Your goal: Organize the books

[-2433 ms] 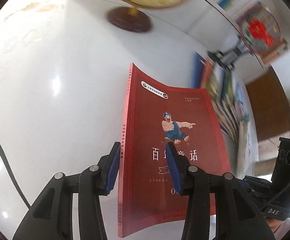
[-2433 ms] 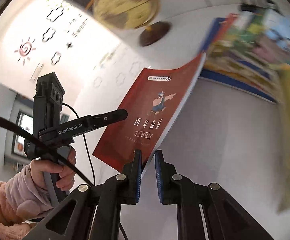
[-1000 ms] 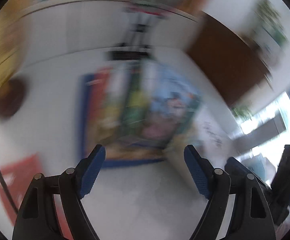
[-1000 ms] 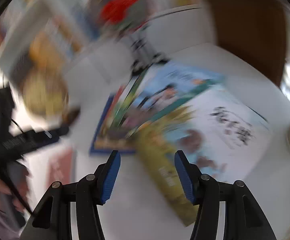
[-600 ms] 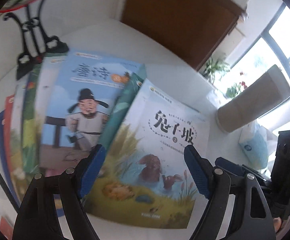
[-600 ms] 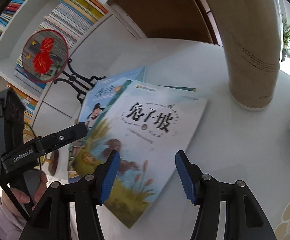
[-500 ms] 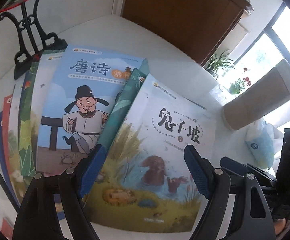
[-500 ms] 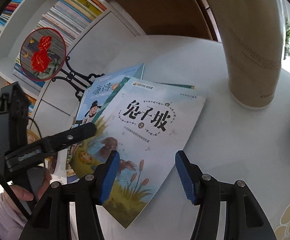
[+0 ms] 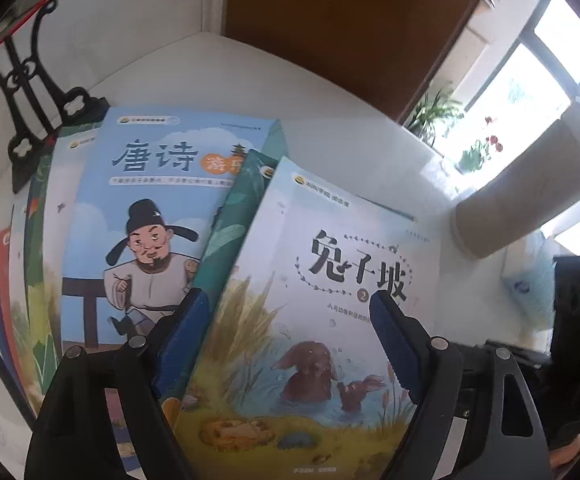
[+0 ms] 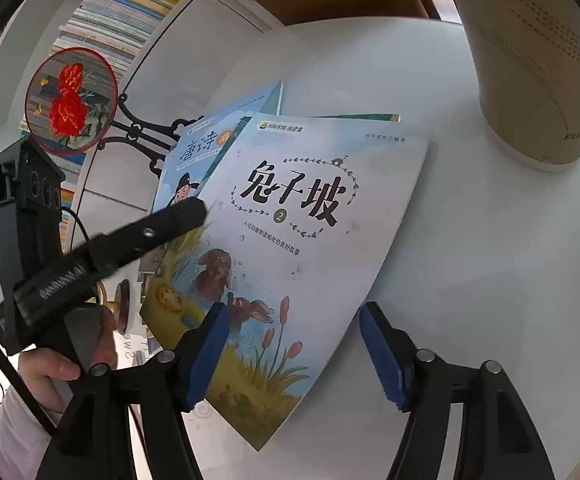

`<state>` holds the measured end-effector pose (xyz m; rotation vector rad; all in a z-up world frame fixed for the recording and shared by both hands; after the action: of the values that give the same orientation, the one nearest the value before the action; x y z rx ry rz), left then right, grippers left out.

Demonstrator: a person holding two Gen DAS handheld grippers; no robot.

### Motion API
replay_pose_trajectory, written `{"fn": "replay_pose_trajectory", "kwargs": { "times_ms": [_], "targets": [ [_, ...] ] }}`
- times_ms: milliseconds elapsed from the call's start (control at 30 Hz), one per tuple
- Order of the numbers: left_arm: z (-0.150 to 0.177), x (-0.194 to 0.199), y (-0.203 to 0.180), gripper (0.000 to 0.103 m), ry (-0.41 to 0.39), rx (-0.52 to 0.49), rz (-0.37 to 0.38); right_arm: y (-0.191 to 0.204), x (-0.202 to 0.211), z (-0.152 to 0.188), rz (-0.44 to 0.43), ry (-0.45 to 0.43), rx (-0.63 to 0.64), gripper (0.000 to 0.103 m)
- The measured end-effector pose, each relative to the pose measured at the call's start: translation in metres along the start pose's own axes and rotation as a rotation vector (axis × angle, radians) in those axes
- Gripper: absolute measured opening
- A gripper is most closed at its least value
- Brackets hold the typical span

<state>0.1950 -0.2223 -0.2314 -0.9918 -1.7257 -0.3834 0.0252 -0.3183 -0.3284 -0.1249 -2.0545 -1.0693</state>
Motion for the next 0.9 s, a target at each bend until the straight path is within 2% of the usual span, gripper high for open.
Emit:
{"fn": "replay_pose_trajectory", "kwargs": {
  "times_ms": [67,200,267,600,767,900],
  "targets": [
    [0.001,-0.003,-0.006,0.088,0.020,-0.011,-0.015,0.003,-0.001,-0.002,0.012,0.003,0.030,0.069],
    [0.006,-0.003,-0.014,0.090,0.052,-0.030,-0.027,0.007,-0.003,-0.006,0.015,0.013,0.040,0.086],
    [0.011,-0.002,-0.015,0.090,0.051,-0.018,-0.021,0.006,-0.003,-0.008,0.022,0.017,0.040,0.088],
    [0.044,0.021,0.004,0.089,0.014,0.179,0.040,0.014,-0.003,-0.006,-0.041,0.075,0.134,0.103],
    [0.064,0.028,0.010,0.089,0.005,0.257,0.011,0.016,-0.008,0.000,-0.068,0.131,0.176,0.103],
    [0.086,0.038,0.025,0.089,-0.020,0.373,0.022,0.021,-0.015,0.004,-0.096,0.181,0.216,0.103]
  ]
}}
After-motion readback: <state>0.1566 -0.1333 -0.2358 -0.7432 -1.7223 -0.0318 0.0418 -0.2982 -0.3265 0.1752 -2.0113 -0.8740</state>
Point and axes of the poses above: each gripper's, at about its wrist camera, not at the fingertips, and x roughly against the way its jaws point, y to its left, z to its underside, the point moved 1 cm from there along -x, roughly the way its jaws point, and after that the axes turned 4 degrees about x, right-handed, at the moved point
